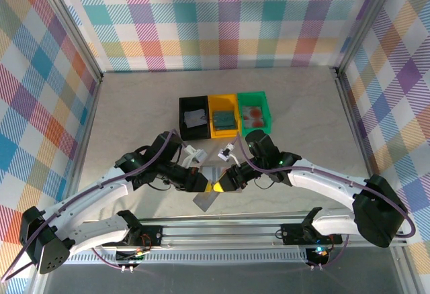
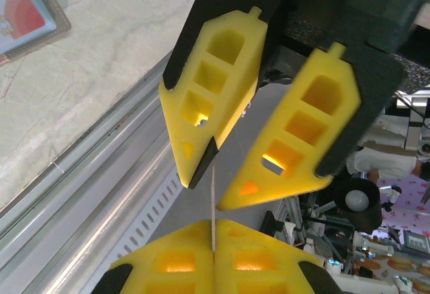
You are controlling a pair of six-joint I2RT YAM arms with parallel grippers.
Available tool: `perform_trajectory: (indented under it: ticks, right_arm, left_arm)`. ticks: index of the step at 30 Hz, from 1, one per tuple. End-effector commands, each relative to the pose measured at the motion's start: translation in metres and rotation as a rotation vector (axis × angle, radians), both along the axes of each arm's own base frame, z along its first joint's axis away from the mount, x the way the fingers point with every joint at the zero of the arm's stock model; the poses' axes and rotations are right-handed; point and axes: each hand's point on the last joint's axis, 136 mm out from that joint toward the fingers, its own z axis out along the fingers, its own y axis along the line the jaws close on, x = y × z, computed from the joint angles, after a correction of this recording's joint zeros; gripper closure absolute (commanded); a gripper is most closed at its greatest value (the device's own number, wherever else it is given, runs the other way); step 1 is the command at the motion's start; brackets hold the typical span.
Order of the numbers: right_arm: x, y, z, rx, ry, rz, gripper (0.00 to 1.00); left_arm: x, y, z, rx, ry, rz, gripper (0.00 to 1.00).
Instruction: Take the credit cards out of the card holder
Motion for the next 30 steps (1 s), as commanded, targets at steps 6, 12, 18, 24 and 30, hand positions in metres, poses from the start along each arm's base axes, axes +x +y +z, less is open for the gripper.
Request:
perform_trajectory:
  ticks: [6, 12, 18, 24, 30]
  right_arm:
    - [-0.003, 0.003, 0.002, 0.025, -0.026, 0.016, 1.00]
    - [0.007, 0.000, 0.001, 0.008, -0.027, -0.045, 1.00]
    - [0.052, -0.025, 0.020, 0.065, 0.012, -0.261, 1.00]
    - [0.079, -0.035, 0.036, 0.065, 0.017, -0.440, 1.00]
    - [0.091, -0.033, 0.041, 0.091, 0.087, -0.511, 1.00]
  left_arm:
    - [0.008, -0.003, 0.018, -0.045, -0.079, -0.017, 0.84]
    - [0.022, 0.022, 0.046, -0.032, -0.201, 0.061, 0.32]
    - [0.032, 0.058, 0.060, -0.029, -0.300, 0.291, 0.22]
    - [0.046, 0.070, 0.039, -0.104, -0.227, 0.526, 0.22]
    - [0.066, 0.068, 0.023, -0.174, -0.184, 0.651, 0.24]
